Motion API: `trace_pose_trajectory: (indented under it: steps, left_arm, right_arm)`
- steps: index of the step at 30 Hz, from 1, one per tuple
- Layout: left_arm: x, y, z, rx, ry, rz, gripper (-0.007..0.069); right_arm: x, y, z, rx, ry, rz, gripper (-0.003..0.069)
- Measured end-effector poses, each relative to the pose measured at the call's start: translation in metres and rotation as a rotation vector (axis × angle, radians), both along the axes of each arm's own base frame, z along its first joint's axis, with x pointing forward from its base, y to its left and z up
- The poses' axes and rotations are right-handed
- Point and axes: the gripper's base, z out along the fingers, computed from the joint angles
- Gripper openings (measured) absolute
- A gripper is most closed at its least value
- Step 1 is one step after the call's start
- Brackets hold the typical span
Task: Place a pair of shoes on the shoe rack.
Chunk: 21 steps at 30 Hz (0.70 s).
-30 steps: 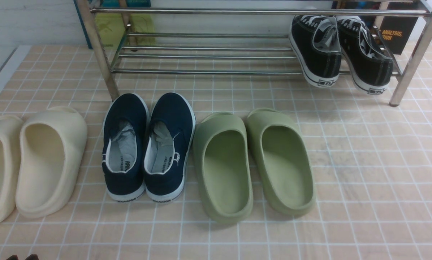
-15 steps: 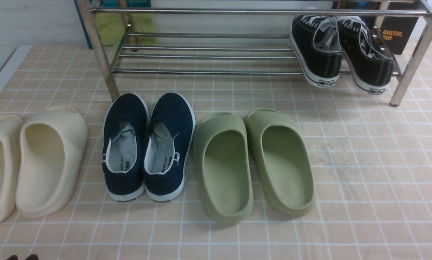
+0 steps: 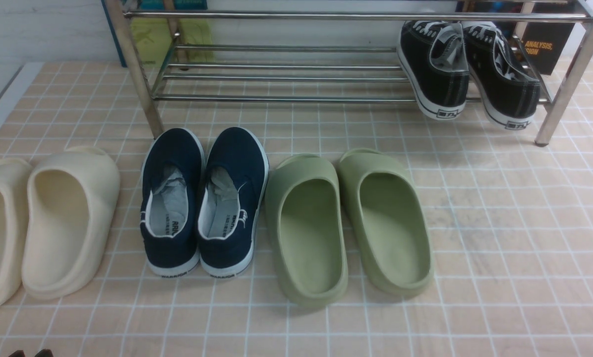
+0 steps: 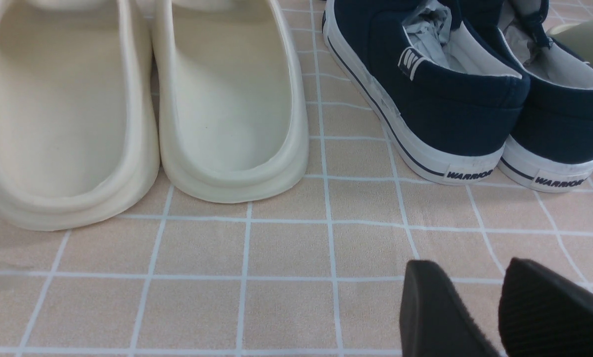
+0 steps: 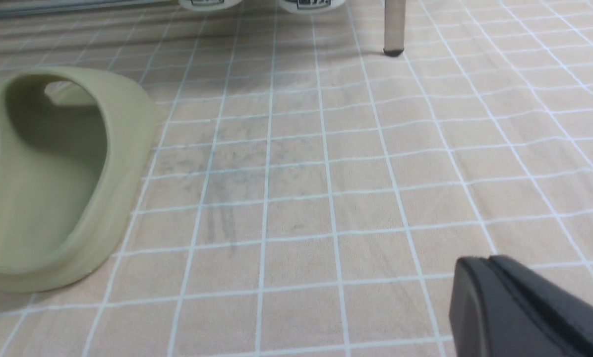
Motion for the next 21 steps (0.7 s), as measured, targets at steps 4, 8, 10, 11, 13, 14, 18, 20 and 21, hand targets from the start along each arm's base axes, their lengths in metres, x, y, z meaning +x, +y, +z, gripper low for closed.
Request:
trace_pose_trajectory:
  steps: [4,8,10,11,13,14,18,20,21]
  left_arm:
    - [0.0,0.0,0.0,0.0,0.0,0.0,0.0239]
    - [0.0,0.0,0.0,0.0,0.0,0.0,0.0239]
    - [0.0,0.0,0.0,0.0,0.0,0.0,0.0239]
    - [0.0,0.0,0.0,0.0,0.0,0.0,0.0239]
    - [0.0,0.0,0.0,0.0,0.0,0.0,0.0239]
    - [0.0,0.0,0.0,0.0,0.0,0.0,0.0239]
    - [0.0,0.0,0.0,0.0,0.0,0.0,0.0239]
    - [0.0,0.0,0.0,0.0,0.0,0.0,0.0239]
    - [0.0,0.0,0.0,0.0,0.0,0.0,0.0239]
  right_arm:
    - [-0.0007,-0.0001,-0.0008,0.003,0.022,-0.002,-0.0016]
    - [-0.001,0.0002,-0.001,0.015,0.03,-0.002,-0.0016]
    - [-0.001,0.0005,-0.001,0.022,0.03,-0.001,-0.0016]
    - [-0.0011,0.0011,-0.0011,0.033,0.031,0.003,-0.0015]
    - [-0.0011,0.0018,-0.0008,0.034,0.031,0.01,-0.0015]
    - [-0.0011,0.0021,-0.0008,0.03,0.031,0.015,-0.0015]
    - [-0.0011,0.0027,-0.0009,0.014,0.031,0.027,-0.0013]
    - [-0.0011,0.0027,-0.0009,0.009,0.031,0.028,-0.0011]
    - [-0.0011,0.0027,-0.0009,0.008,0.031,0.029,-0.0011]
